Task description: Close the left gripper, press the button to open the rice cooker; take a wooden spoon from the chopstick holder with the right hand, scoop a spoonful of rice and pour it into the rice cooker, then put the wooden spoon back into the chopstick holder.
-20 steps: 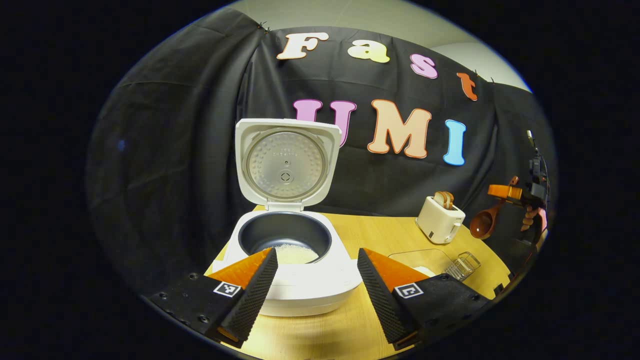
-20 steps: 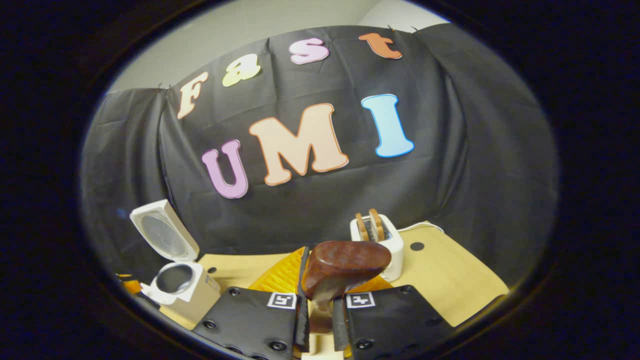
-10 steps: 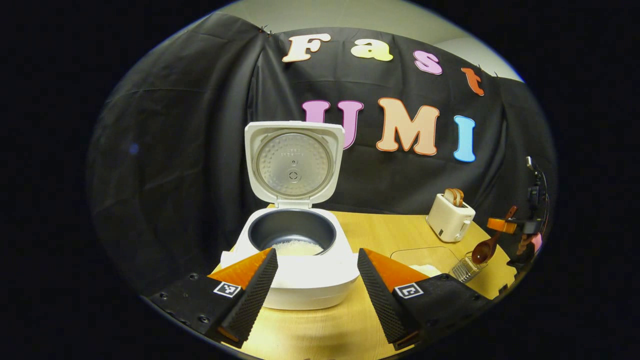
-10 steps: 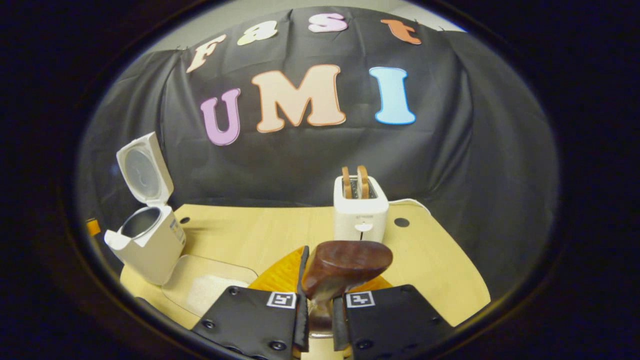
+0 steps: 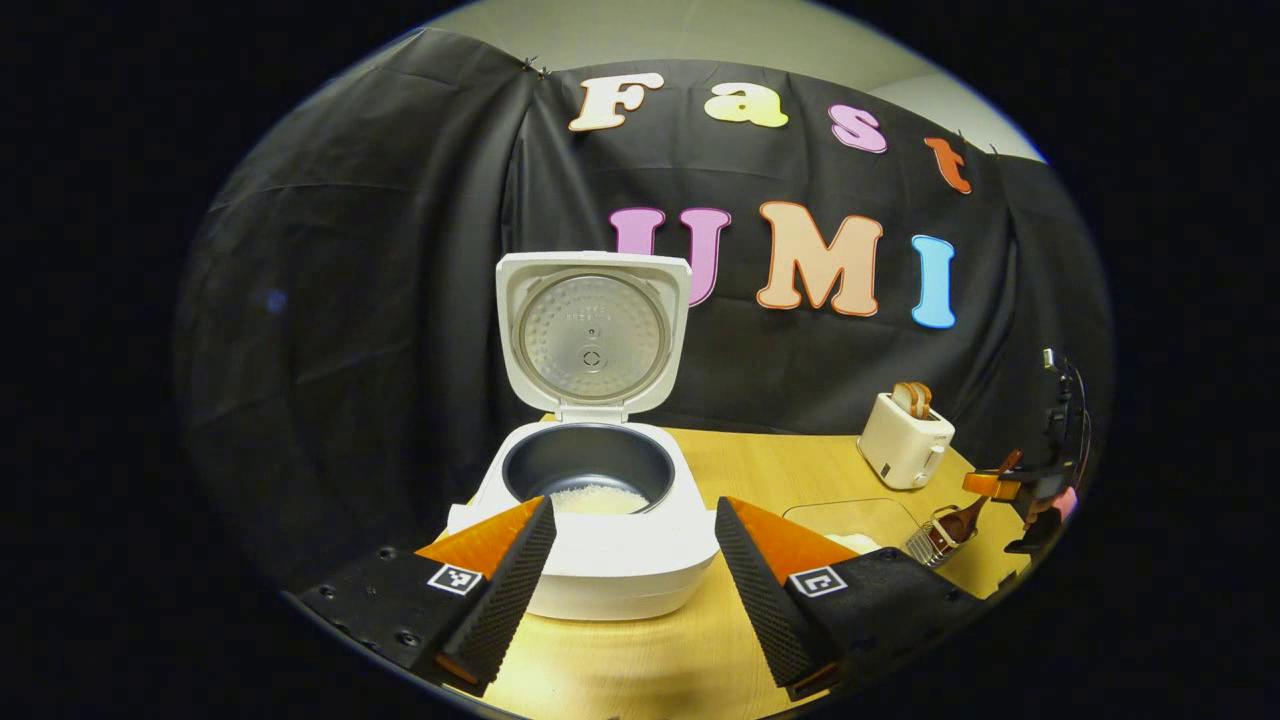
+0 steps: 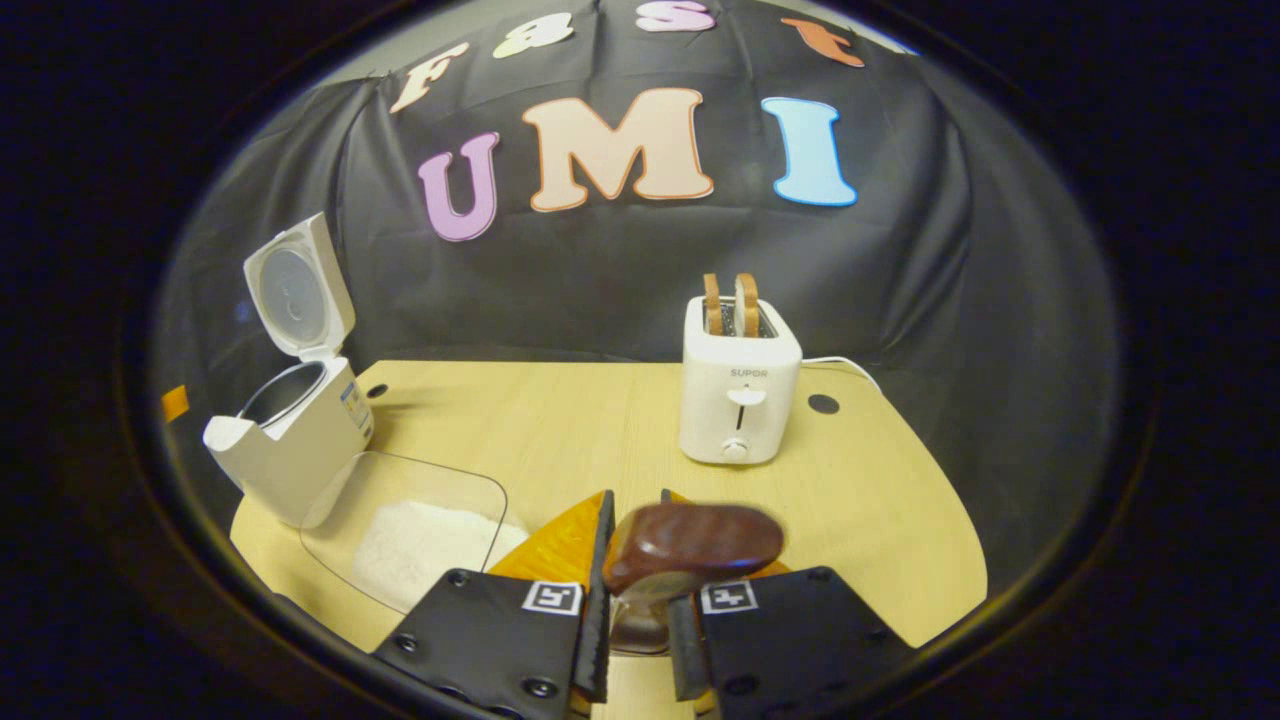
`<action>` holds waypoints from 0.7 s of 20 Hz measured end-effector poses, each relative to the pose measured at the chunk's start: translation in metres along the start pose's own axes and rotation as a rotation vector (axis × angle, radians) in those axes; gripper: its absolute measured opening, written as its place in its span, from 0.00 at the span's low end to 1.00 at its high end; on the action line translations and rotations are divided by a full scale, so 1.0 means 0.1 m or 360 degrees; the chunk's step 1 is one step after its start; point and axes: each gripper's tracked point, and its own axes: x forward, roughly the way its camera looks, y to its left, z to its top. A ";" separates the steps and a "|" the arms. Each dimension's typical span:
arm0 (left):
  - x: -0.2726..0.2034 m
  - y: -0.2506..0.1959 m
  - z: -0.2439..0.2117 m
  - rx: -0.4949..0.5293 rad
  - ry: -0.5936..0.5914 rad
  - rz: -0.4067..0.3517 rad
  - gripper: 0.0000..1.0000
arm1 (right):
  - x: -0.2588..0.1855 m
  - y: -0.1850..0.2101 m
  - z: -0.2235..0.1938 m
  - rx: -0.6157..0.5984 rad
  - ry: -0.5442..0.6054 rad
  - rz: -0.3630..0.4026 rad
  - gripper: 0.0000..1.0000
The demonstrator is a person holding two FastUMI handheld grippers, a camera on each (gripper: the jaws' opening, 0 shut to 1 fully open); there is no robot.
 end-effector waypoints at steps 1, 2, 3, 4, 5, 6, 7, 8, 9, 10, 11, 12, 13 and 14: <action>0.01 -0.01 -0.01 0.0004 0.0001 -0.0012 0.95 | -0.02 0.00 -0.06 -0.0002 0.0047 0.0003 0.31; 0.01 -0.02 0.00 0.0010 0.0001 -0.0023 0.95 | -0.06 -0.01 -0.05 -0.0006 0.0047 0.0003 0.41; 0.01 -0.04 0.01 0.0018 -0.0001 -0.0035 0.95 | -0.10 -0.01 -0.02 -0.0011 0.0029 0.0001 0.36; 0.02 -0.05 0.03 0.0025 -0.0007 -0.0046 0.95 | -0.13 -0.01 0.00 -0.0013 0.0018 -0.0003 0.43; 0.03 -0.07 0.04 0.0029 -0.0012 -0.0059 0.95 | -0.18 -0.02 0.04 -0.0007 0.0008 -0.0001 0.50; 0.03 -0.09 0.06 0.0033 -0.0017 -0.0072 0.95 | -0.24 -0.02 0.07 0.0005 -0.0002 0.0002 0.56; 0.03 -0.10 0.07 0.0039 -0.0020 -0.0084 0.95 | -0.29 -0.03 0.11 0.0020 -0.0010 -0.0002 0.62; 0.04 -0.11 0.09 0.0043 -0.0022 -0.0093 0.95 | -0.34 -0.06 0.12 0.0033 -0.0014 -0.0011 0.69; 0.05 -0.11 0.11 0.0045 -0.0028 -0.0101 0.95 | -0.41 -0.10 0.16 0.0043 -0.0026 -0.0030 0.75; 0.06 -0.11 0.14 0.0038 -0.0030 -0.0112 0.95 | -0.47 -0.13 0.21 0.0047 -0.0039 -0.0047 0.81; 0.08 -0.13 0.18 0.0020 -0.0036 -0.0132 0.95 | -0.54 -0.18 0.25 0.0044 -0.0052 -0.0074 0.87; 0.10 -0.15 0.23 -0.0004 -0.0042 -0.0155 0.95 | -0.61 -0.23 0.29 0.0043 -0.0064 -0.0100 0.90; 0.12 -0.16 0.28 -0.0024 -0.0048 -0.0174 0.95 | -0.69 -0.27 0.34 0.0046 -0.0078 -0.0122 0.93; 0.16 -0.14 0.35 -0.0029 -0.0051 -0.0185 0.95 | -0.77 -0.30 0.39 0.0053 -0.0087 -0.0139 0.96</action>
